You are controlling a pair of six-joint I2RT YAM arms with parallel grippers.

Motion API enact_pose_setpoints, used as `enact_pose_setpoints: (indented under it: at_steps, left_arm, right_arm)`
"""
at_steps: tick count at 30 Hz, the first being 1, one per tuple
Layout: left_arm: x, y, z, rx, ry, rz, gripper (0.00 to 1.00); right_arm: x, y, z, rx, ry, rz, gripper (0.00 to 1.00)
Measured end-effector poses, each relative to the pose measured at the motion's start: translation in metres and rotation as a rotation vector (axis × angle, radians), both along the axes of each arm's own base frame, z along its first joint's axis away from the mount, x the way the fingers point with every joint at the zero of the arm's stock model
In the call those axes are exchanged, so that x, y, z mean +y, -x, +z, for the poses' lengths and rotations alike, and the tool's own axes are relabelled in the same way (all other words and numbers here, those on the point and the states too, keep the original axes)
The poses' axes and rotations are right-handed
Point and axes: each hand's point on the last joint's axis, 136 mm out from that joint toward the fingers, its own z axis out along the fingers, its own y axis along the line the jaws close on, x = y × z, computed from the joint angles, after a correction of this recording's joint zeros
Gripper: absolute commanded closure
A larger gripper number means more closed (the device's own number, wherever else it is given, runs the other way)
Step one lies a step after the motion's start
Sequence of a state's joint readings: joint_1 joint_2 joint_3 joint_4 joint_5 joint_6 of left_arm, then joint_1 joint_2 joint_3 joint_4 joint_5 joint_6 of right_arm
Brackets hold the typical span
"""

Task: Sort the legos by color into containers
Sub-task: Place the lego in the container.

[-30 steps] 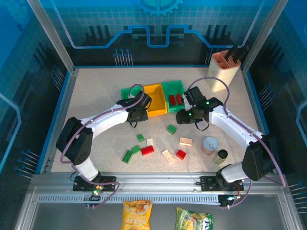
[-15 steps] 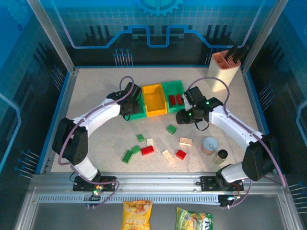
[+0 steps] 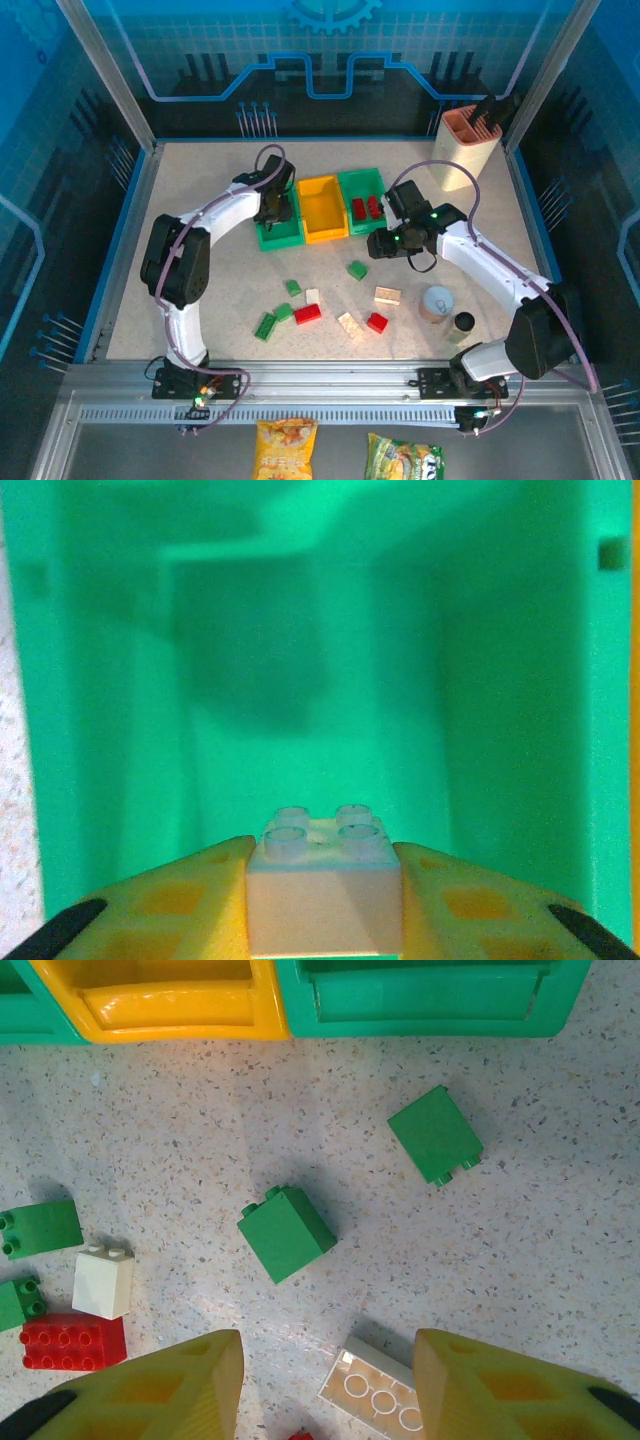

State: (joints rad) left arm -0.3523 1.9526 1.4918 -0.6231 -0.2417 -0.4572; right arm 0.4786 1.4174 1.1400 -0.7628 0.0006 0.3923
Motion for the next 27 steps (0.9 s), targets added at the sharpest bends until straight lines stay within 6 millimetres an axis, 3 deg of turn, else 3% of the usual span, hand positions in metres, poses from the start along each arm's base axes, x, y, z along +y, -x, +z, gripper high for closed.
enact_pose_setpoints:
  at_steps: [8, 17, 27]
  left_arm:
    - [-0.004, -0.027, -0.011, -0.012, -0.032, -0.026, 0.64]
    - [0.006, -0.029, -0.036, 0.028, -0.09, -0.011, 0.61]
    - [0.007, -0.033, -0.036, 0.013, -0.083, -0.005, 0.53]
  right_arm:
    - [-0.001, 0.0, 0.0, 0.001, 0.0, -0.002, 0.5]
    - [-0.001, 0.0, -0.002, 0.004, 0.002, -0.002, 0.5]
    - [-0.004, 0.002, -0.005, 0.011, 0.006, -0.008, 0.49]
